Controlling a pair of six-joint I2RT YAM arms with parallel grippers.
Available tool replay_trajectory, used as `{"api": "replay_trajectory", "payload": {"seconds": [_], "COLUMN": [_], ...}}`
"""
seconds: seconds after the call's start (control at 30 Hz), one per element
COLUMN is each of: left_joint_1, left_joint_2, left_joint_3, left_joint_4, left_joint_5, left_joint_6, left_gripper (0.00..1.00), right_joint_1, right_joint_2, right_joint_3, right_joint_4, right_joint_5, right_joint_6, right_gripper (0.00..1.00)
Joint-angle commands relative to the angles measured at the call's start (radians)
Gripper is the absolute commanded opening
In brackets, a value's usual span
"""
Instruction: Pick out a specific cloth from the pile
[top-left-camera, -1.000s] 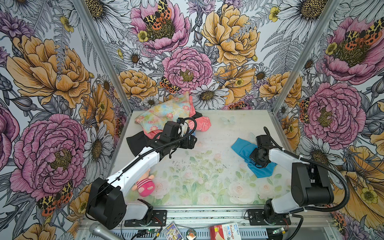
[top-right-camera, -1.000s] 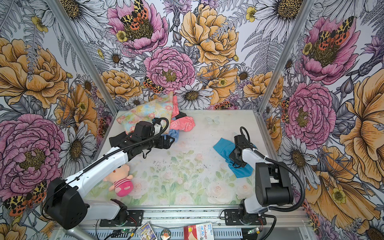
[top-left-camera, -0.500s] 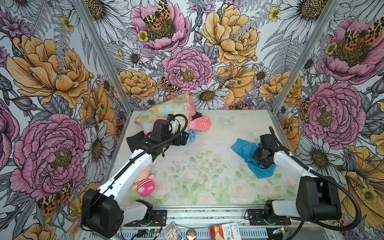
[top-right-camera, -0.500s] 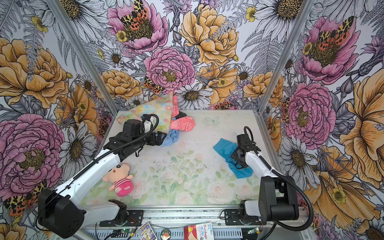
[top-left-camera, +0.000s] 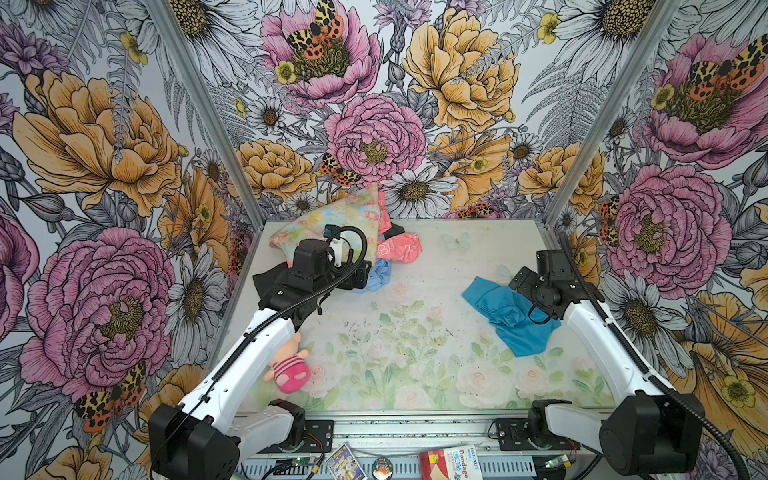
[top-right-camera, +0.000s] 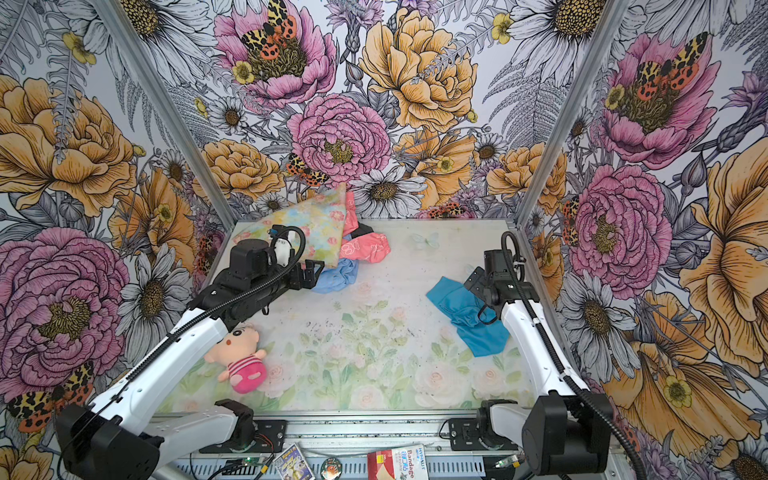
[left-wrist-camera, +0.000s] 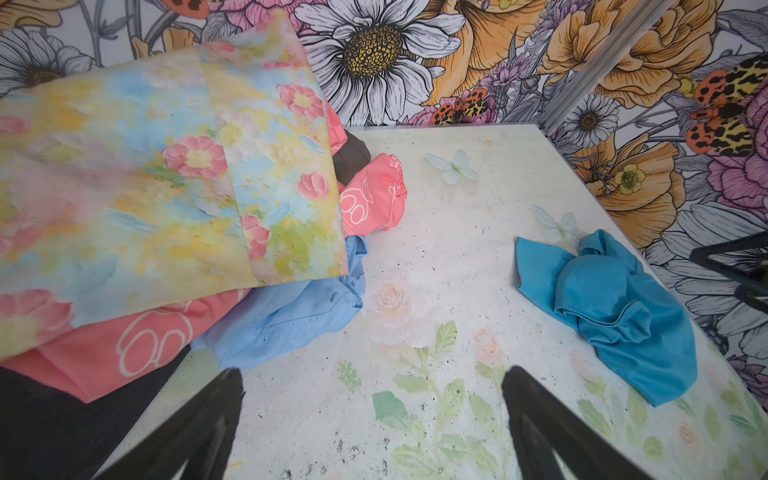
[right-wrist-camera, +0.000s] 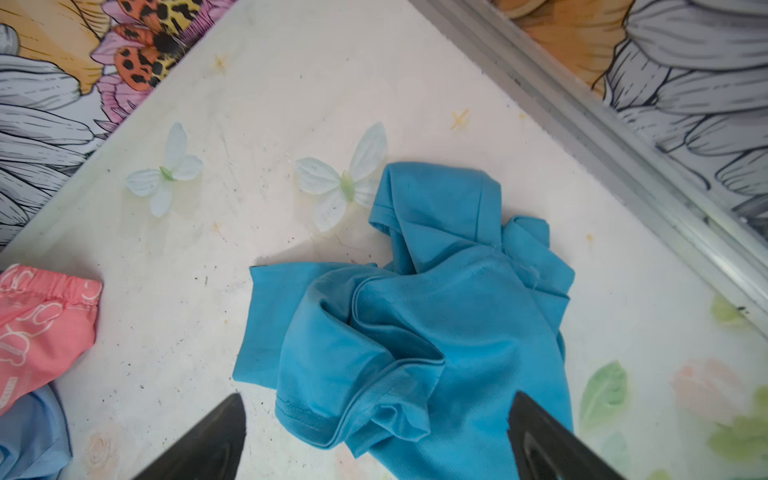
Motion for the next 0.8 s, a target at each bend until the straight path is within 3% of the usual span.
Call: {"api": "replay_trajectory", "payload": {"seconds": [0.0, 0.2, 0.33, 0.63, 0.77], "left_joint_1": [0.027, 0.07, 0.114, 0.23, 0.301], "left_joint_2": [-0.057, -0.141, -0.18, -0.283, -0.353], "left_joint_3": [-0.028, -0.073, -0.12, -0.333, -0.47], "left_joint_4": [0.035, 0.061, 0.085, 0.22, 0.328], "left_joint_5": [-0.046, -0.076, -0.101, -0.203, -0.16], "left_joint_6": [0.006, -0.012, -0.043, -0.079, -0.028], "left_gripper": [0.99, 0.99, 0.99, 0.99, 0.99], "right_joint_1": [0.011, 0.048, 0.077, 0.102, 0.102], "right_joint_2": [-0.034, -0.068, -0.131, -0.305, -0.353], "right_joint_3": [0.082, 0.148, 0.106, -0.198, -0.332], "right_joint_4": [-0.004, 0.028, 0.122, 0.463, 0.576], "right_joint_5": [0.094, 0.167, 0.17, 0.111, 0.053], "right_joint_6": [-0.107, -0.277, -0.379, -0.507, -0.529], "right_gripper": [1.0, 0.99, 0.99, 1.0, 0.99]}}
